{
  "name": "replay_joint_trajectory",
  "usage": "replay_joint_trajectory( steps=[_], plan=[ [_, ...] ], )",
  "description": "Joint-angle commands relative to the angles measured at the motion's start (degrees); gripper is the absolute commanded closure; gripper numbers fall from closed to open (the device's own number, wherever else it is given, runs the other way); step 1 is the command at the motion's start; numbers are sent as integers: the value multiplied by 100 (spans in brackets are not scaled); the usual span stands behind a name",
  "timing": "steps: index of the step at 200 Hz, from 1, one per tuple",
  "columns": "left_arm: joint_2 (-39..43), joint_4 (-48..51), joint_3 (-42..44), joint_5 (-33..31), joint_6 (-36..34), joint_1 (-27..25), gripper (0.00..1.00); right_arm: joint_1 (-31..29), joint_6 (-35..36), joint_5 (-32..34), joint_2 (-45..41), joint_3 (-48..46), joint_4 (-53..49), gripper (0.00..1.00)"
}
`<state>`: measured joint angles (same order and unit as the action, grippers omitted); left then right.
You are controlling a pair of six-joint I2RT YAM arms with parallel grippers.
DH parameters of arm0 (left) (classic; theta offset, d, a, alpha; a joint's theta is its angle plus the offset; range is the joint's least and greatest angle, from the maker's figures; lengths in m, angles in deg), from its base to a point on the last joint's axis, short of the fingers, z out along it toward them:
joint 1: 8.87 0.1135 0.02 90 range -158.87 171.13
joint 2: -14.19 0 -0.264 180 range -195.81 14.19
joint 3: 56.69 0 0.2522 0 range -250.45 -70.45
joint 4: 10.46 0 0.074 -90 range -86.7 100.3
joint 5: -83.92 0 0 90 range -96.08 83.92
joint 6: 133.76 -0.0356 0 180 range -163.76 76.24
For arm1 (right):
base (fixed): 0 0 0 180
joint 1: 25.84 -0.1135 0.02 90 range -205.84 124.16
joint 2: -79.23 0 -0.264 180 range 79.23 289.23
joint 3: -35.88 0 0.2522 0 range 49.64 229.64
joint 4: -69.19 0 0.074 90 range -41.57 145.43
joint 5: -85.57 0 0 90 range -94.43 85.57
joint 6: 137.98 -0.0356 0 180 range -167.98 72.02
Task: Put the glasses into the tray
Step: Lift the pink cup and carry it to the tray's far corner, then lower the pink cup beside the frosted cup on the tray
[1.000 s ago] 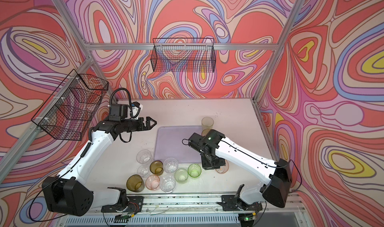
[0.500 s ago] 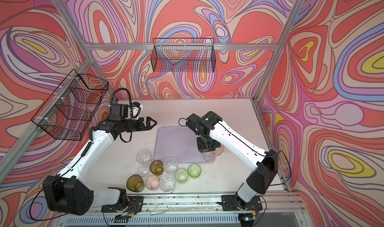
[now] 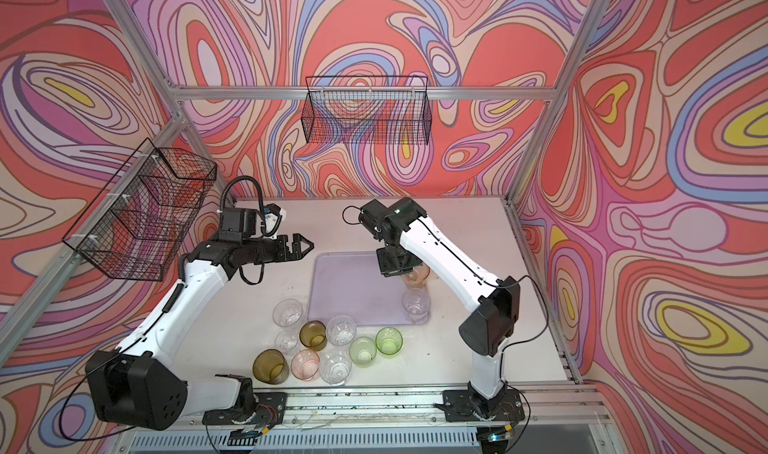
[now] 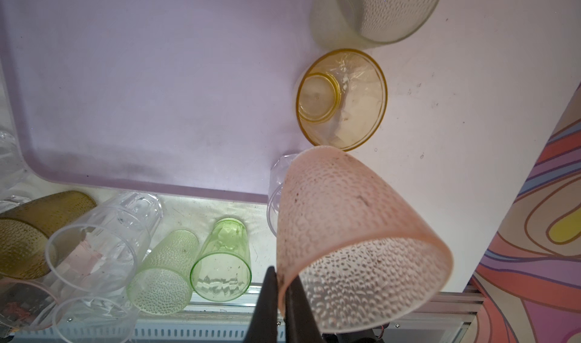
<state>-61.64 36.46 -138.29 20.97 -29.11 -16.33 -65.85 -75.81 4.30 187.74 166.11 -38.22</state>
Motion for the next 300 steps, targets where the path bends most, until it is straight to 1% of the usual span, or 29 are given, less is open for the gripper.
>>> replay_joint_trajectory(
  steps=[1,70,116,146,171,212,243,300],
  plan=[
    [-37,-39,33,80,-15,26,0,39,236,-73,289,398,74,100],
    [-54,-56,35,125,2,26,0,72,513,-231,1162,1358,55,100],
    [-11,-11,24,38,-57,26,0,253,728,-481,1714,1884,204,100],
    [-2,-16,33,37,-59,26,0,348,827,-522,2045,2237,269,100],
    [-2,-16,33,54,-57,26,0,423,891,-631,2244,2316,400,100],
    [-2,-38,51,90,-32,26,0,499,1005,-539,2449,2320,583,100],
    [16,-34,42,64,-50,26,0,589,1075,-683,2607,2384,714,100],
    [33,-27,33,20,-68,26,0,687,1225,-741,2925,2524,817,100]
  ],
)
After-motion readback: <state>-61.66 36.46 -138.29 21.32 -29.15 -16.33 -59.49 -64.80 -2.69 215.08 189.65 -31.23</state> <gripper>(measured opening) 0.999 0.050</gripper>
